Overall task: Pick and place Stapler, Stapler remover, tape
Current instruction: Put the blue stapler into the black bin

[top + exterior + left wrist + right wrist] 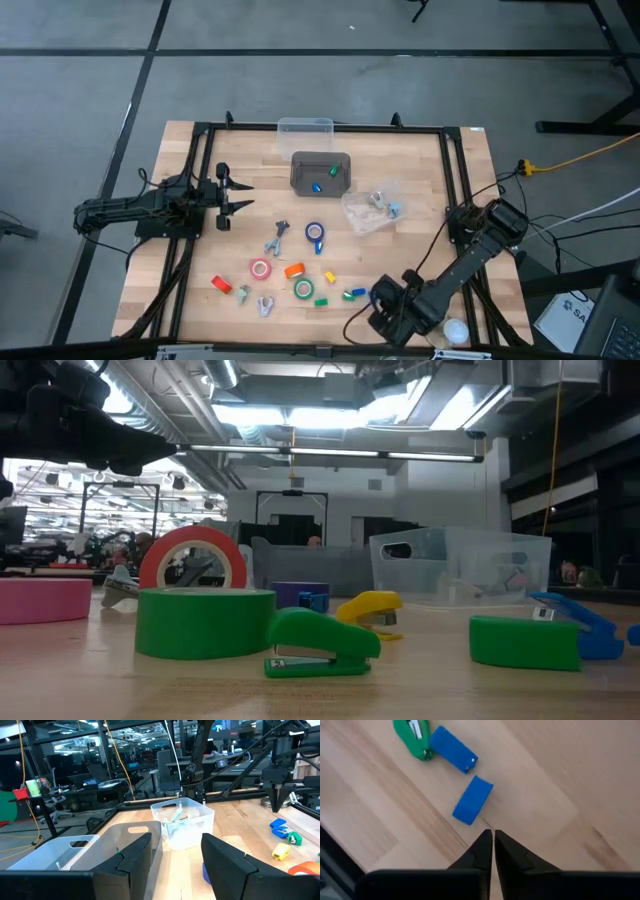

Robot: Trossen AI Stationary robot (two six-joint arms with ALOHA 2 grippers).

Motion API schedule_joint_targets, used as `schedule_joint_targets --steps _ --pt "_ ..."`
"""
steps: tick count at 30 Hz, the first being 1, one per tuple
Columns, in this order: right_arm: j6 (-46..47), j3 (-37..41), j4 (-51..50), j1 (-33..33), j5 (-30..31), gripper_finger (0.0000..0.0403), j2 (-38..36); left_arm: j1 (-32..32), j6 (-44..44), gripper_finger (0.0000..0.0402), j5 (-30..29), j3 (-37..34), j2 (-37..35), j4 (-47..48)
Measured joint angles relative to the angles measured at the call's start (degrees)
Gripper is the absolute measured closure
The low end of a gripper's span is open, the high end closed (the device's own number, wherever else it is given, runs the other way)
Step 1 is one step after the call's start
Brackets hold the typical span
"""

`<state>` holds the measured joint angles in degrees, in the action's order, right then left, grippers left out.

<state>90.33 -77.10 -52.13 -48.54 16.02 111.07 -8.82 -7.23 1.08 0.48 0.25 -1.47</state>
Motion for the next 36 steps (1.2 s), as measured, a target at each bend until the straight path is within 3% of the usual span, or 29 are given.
schedule_joint_targets --steps 5,21,28,36 --pt "0.7 0.0 1.7 0.0 0.0 0.0345 0.0 0.0 0.0 0.0233 0.0 0.0 0.0 0.0" --pt "3.0 0.0 4.4 0.0 -0.2 0.0151 0.0 0.0 0.0 0.0233 0.0 0.0 0.0 0.0" --pt "7.2 0.0 4.5 0.1 -0.2 0.0117 0.0 0.0 0.0 0.0233 0.0 0.0 0.0 0.0" --pt "8.1 2.9 7.8 1.6 1.3 0.0114 0.0 0.0 0.0 0.0233 0.0 0.0 0.0 0.0"
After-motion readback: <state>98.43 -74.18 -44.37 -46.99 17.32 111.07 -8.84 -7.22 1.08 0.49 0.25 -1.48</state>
